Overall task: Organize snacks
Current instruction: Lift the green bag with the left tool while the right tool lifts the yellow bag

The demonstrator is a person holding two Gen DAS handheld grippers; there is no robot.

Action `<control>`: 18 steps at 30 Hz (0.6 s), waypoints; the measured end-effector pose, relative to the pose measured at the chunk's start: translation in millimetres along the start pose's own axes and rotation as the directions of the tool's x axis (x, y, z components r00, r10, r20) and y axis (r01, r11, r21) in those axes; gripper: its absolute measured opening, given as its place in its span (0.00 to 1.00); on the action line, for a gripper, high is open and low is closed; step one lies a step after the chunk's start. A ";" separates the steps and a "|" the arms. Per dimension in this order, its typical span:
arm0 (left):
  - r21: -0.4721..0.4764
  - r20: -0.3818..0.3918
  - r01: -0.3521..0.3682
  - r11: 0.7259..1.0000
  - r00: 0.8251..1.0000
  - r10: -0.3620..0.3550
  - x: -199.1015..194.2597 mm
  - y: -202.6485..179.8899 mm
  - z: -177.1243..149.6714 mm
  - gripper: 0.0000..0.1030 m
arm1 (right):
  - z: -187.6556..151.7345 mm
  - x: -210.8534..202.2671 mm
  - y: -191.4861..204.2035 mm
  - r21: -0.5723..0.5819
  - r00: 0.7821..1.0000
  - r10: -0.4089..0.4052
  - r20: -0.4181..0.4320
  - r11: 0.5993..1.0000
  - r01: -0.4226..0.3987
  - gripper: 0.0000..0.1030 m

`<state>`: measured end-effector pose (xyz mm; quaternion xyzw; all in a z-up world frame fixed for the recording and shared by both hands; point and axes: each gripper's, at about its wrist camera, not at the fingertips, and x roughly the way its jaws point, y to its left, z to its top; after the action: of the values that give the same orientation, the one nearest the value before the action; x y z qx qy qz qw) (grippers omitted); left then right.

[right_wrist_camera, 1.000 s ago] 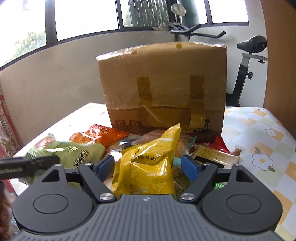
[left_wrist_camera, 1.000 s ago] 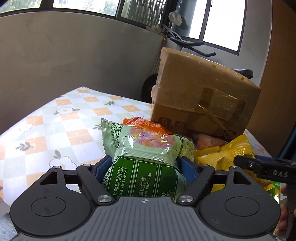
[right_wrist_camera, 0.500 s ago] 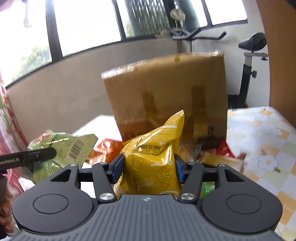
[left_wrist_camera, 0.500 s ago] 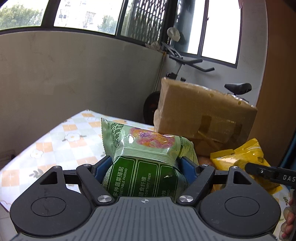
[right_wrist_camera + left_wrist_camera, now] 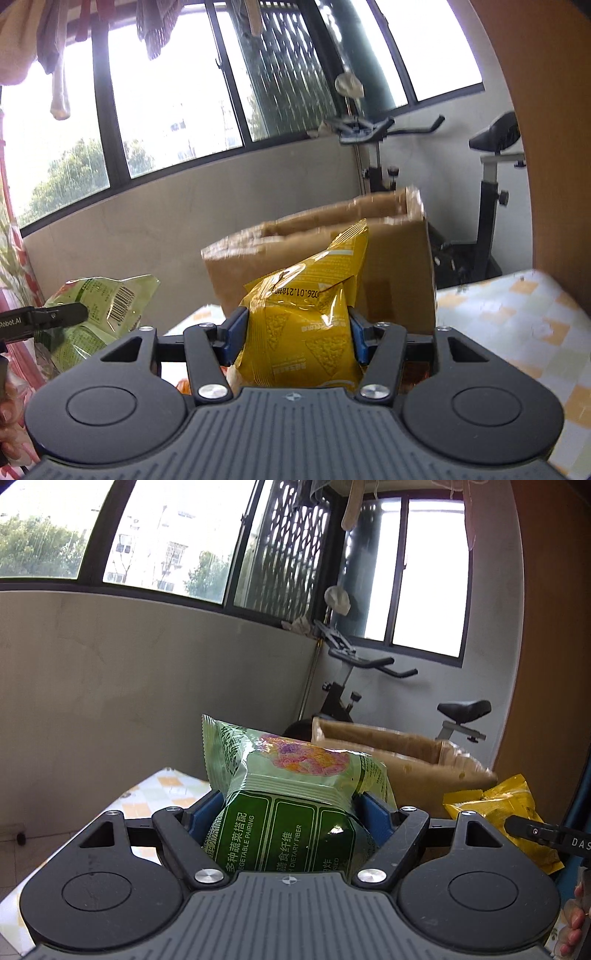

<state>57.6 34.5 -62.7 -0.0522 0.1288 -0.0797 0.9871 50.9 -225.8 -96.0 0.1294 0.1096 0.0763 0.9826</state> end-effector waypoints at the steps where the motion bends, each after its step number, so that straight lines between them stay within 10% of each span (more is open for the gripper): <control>1: 0.001 0.009 -0.001 1.000 1.000 0.001 1.6 -1.9 3.1 0.80 | 3.8 0.2 -0.5 -0.003 1.000 0.002 0.012 1.000 -0.002 0.55; 18: 0.022 0.061 0.033 0.999 0.998 -0.035 45.6 -23.6 32.4 0.80 | 49.2 9.0 -5.4 -0.049 0.983 -0.017 0.183 0.998 0.026 0.55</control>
<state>106.2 6.2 -39.8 -0.0467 0.0968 -0.0962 0.9895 71.8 -241.1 -52.8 0.1094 0.0184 0.0562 0.9922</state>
